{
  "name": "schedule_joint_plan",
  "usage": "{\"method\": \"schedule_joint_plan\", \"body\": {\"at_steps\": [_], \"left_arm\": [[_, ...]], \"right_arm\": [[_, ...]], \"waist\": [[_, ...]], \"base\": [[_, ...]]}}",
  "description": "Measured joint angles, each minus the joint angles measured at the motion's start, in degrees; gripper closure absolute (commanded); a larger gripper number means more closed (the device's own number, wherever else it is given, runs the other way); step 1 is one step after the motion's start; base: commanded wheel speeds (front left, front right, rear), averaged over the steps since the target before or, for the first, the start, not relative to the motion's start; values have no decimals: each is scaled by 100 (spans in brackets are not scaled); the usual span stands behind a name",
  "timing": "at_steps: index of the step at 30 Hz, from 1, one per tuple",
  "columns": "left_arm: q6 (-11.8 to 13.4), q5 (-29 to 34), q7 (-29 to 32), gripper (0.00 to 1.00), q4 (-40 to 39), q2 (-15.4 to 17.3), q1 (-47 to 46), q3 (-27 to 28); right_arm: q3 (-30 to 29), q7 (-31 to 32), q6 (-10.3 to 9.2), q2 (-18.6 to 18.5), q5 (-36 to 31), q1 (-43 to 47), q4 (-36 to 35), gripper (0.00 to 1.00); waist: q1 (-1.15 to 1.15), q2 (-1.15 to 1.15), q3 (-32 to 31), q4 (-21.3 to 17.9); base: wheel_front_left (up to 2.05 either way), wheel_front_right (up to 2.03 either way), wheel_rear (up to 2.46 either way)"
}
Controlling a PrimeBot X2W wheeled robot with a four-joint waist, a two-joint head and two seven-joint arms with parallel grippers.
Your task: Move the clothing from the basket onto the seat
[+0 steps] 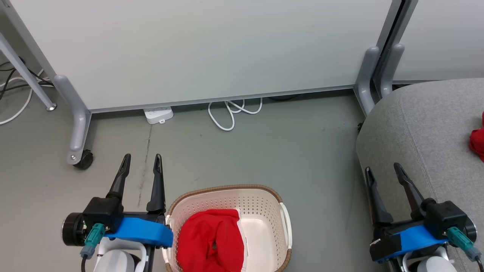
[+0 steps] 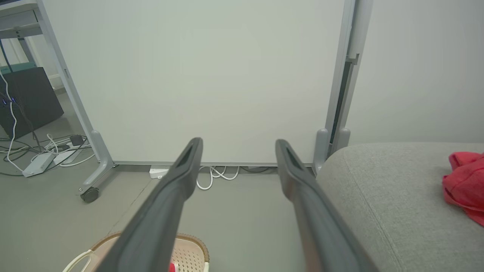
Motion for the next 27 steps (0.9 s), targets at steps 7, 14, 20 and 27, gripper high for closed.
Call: {"method": "schedule_joint_plan", "body": {"at_steps": [7, 14, 20, 27], "left_arm": [[-13, -71, -1, 0, 74, -3, 48, -16], [22, -109, -1, 0, 91, -4, 79, -44], [30, -110, 0, 0, 123, -3, 80, -58], [-64, -43, -1, 0, 238, -3, -105, -241]], "right_arm": [[22, 0, 0, 25, 13, 66, 108, 0], [31, 0, 0, 36, 15, 84, 152, 0], [33, 0, 0, 48, 18, 84, 163, 0], [52, 0, 0, 60, 16, 16, 155, 0]], "waist": [[0, 0, -67, 35], [0, 0, -75, 32], [0, 0, -45, 13], [0, 0, 77, -26]], "base": [[0, 0, 0], [0, 0, 0], [0, 0, 0], [0, 0, 0]]}}
